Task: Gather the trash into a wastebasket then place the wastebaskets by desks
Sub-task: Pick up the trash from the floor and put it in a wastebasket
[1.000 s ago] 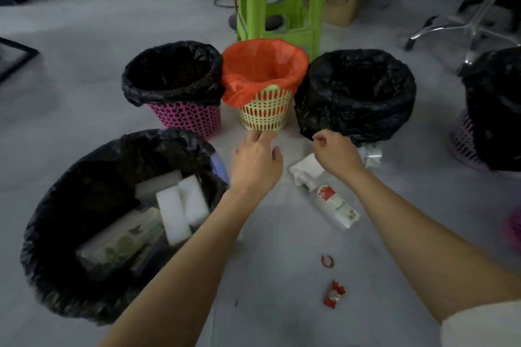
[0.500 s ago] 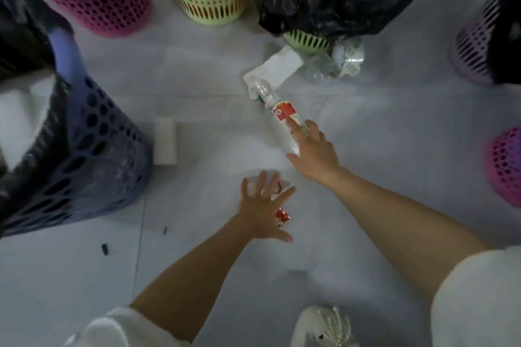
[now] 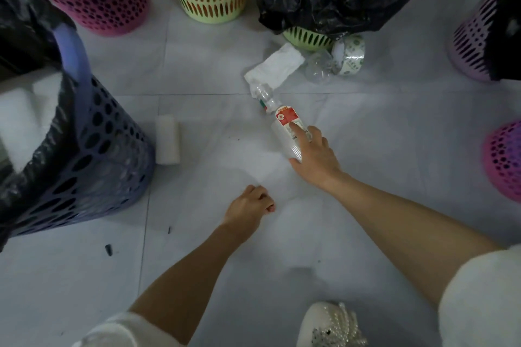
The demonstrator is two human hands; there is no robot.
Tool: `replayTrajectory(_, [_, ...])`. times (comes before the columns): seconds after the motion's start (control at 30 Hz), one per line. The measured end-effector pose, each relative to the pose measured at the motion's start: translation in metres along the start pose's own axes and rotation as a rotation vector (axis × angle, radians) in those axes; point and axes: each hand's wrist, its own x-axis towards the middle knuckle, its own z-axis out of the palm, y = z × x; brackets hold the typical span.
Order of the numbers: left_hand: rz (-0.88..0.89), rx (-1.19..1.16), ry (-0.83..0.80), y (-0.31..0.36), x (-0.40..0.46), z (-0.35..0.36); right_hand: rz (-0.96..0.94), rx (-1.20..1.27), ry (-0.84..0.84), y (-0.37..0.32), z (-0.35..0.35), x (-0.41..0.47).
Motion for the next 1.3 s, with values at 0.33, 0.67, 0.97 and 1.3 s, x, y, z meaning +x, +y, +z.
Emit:
replayTrajectory(0.33, [-0.408,0.088,-0.256,0.018,0.000,-0.016,0.042,0.107,-0.146,-0.002,-0.020,-0.024])
replayTrajectory(0.67, [-0.504,-0.205,0.018,0.007,0.013,-0.102,0.008,0.462,0.192,-0.041,-0.069,-0.023])
replayTrajectory(0.97, [-0.411,-0.269,0.534,0.030,0.029,-0.304,-0.156,1.031,0.604,-0.156,-0.155,-0.007])
replayTrajectory(1.3, [-0.807,-0.398,0.664,-0.060,-0.092,-0.391,-0.600,0.960,0.546,-0.287,-0.163,-0.033])
